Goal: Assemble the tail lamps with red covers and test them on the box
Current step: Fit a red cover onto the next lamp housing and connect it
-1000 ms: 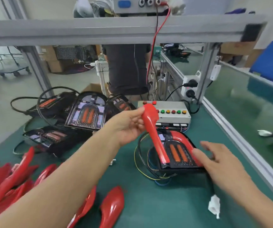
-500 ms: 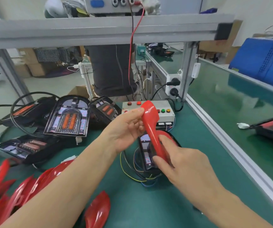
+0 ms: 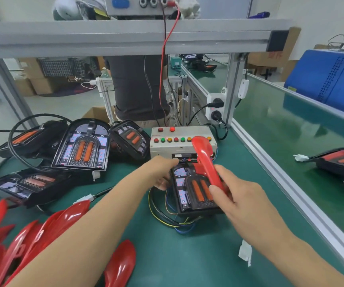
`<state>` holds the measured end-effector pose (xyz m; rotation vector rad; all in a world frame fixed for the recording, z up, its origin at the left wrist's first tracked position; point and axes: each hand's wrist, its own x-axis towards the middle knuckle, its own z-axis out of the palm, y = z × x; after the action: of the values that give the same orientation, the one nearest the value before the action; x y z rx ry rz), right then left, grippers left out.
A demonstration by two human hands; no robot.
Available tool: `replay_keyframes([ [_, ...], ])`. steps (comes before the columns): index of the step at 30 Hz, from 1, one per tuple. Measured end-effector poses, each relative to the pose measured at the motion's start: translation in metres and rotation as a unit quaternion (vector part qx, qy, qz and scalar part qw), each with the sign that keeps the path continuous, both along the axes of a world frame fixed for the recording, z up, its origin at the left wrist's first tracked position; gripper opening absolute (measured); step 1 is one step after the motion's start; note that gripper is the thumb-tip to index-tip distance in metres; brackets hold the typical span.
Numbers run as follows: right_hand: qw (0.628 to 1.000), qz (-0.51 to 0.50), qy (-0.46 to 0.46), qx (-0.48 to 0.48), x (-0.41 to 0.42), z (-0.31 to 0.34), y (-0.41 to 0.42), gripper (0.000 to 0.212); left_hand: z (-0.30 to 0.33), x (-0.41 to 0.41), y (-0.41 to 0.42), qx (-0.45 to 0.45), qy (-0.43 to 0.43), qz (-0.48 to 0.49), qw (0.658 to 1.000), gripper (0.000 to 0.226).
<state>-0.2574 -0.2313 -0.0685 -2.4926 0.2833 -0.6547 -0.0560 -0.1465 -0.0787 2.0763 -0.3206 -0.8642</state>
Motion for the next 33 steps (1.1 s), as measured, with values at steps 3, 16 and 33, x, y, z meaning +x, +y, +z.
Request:
replay_keyframes([
  [3, 1.000, 0.006, 0.013, -0.026, 0.000, -0.004, 0.008, 0.028, -0.008, -0.004, -0.012, -0.047, 0.055, 0.035, 0.997, 0.027],
  [16, 0.973, -0.021, 0.060, -0.222, 0.001, -0.006, 0.037, 0.049, -0.006, -0.039, -0.006, -0.377, 0.226, 0.218, 0.872, 0.015],
  [33, 0.952, -0.106, 0.038, -0.286, -0.008, -0.032, 0.045, 0.060, -0.008, -0.054, 0.001, -0.430, 0.245, 0.248, 0.833, 0.031],
])
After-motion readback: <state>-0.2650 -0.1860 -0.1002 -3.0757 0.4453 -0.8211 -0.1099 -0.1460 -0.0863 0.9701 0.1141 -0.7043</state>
